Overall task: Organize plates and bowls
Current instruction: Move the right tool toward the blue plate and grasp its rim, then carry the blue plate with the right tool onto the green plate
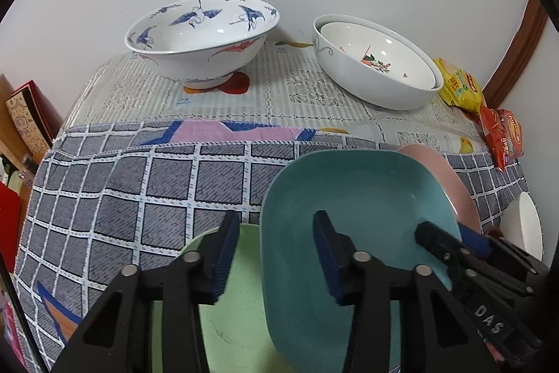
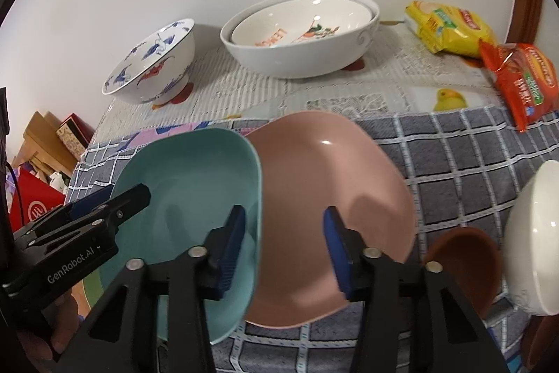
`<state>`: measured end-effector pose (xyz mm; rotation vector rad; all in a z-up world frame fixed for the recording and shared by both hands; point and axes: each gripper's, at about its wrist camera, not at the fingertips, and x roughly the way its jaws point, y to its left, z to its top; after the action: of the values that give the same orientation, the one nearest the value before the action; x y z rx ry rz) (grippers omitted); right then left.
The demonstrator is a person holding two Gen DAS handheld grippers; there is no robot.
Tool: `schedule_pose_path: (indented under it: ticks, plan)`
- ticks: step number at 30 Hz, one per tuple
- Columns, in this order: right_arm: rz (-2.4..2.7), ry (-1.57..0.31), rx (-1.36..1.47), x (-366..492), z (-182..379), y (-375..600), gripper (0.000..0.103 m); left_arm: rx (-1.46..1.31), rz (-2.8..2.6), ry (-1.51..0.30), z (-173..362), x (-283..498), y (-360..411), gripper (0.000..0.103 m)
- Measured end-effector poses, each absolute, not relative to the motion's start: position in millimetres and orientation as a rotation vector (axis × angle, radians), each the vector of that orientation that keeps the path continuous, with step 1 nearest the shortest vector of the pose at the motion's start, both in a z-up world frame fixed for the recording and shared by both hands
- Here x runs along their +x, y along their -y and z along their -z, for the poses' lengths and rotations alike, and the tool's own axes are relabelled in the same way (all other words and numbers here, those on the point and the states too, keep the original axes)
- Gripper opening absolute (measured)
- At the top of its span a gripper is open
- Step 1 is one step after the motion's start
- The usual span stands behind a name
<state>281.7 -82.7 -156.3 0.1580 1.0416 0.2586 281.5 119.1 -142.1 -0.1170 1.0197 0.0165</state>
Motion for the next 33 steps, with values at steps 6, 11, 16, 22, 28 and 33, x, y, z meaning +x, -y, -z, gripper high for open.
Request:
schedule_pose_path:
  ticks: [6, 11, 16, 22, 28, 33]
  plan:
    - [-0.287, -1.052, 0.175, 283, 158, 77, 0.012, -0.129, -0.005, -1.003, 141, 278, -113, 0.017]
    - [-0.266, -1.03, 0.185, 274, 150, 84, 0.011, -0.115, -0.003, -0.989, 131, 267, -107, 0.014]
    - [-0.271, -1.005, 0.233, 257, 133, 96, 0.011, -0.119, 0.009, -0.96, 111, 251, -99, 0.013]
    - [-0.268, -0.964, 0.265, 230, 107, 110, 0.01, -0.125, 0.029, -0.925, 87, 227, -91, 0.013]
    - [-0.251, -0.929, 0.273, 202, 86, 118, 0.01, -0.13, 0.048, -0.901, 69, 203, -84, 0.013]
    - [-0.244, -0.905, 0.287, 183, 74, 121, 0.01, -0.117, 0.057, -0.889, 58, 187, -80, 0.013]
